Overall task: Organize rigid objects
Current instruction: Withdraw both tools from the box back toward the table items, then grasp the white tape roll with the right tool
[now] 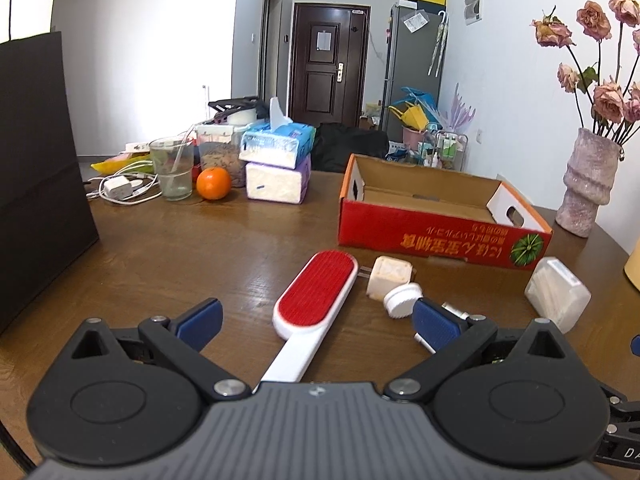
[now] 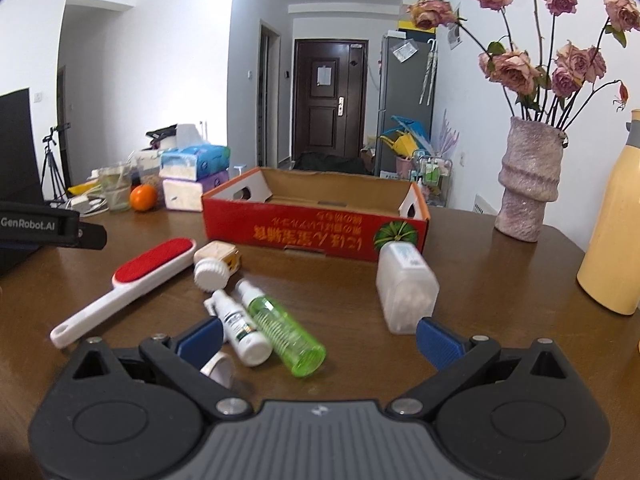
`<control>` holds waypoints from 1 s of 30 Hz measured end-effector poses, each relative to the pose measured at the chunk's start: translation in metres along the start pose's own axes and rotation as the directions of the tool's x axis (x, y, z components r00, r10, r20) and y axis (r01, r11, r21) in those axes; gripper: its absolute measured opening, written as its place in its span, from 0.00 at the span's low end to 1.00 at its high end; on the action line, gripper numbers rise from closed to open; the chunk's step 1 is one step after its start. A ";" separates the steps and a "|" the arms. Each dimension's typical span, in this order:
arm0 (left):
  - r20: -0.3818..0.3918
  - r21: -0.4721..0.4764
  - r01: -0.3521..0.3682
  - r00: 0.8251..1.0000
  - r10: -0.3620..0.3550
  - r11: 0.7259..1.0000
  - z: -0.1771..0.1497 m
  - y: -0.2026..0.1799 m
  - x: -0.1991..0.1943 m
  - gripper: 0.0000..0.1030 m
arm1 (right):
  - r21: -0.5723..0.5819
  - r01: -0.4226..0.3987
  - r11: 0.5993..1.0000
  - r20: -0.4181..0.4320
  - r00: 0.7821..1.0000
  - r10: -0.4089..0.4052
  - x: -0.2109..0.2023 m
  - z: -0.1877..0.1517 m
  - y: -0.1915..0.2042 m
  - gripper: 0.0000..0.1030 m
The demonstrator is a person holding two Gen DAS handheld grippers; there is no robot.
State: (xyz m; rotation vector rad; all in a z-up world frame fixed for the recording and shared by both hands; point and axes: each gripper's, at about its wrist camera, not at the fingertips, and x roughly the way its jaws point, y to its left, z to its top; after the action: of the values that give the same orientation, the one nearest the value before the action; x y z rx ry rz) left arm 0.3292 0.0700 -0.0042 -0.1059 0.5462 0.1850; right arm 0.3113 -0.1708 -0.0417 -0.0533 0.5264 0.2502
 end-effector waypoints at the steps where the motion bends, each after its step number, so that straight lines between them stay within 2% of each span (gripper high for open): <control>1: -0.003 0.001 -0.001 1.000 0.001 1.000 -0.002 0.002 -0.001 1.00 | -0.004 -0.004 1.000 -0.004 1.000 0.004 -0.001 -0.002 0.003 1.00; 17: -0.049 0.002 0.003 0.999 -0.003 1.000 -0.034 0.044 0.000 1.00 | -0.032 -0.014 0.999 -0.062 0.998 0.012 0.016 -0.019 0.052 0.98; 23: -0.057 -0.026 0.007 0.998 -0.008 1.000 -0.037 0.060 0.005 1.00 | 0.008 0.008 1.000 -0.091 0.996 -0.007 0.031 -0.016 0.060 0.82; 28: -0.064 -0.048 0.005 0.998 -0.008 0.999 -0.039 0.070 0.008 1.00 | 0.088 -0.030 0.996 -0.122 0.992 0.041 0.043 -0.017 0.057 0.49; 30: -0.066 -0.055 0.004 0.998 -0.008 0.998 -0.040 0.073 0.009 1.00 | 0.112 -0.035 0.993 -0.130 0.990 0.049 0.046 -0.018 0.056 0.43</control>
State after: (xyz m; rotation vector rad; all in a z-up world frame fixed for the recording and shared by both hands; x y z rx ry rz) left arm 0.3019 0.1367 -0.0462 -0.1675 0.6066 0.1913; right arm 0.3272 -0.1085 -0.0793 0.0480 0.6731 0.2601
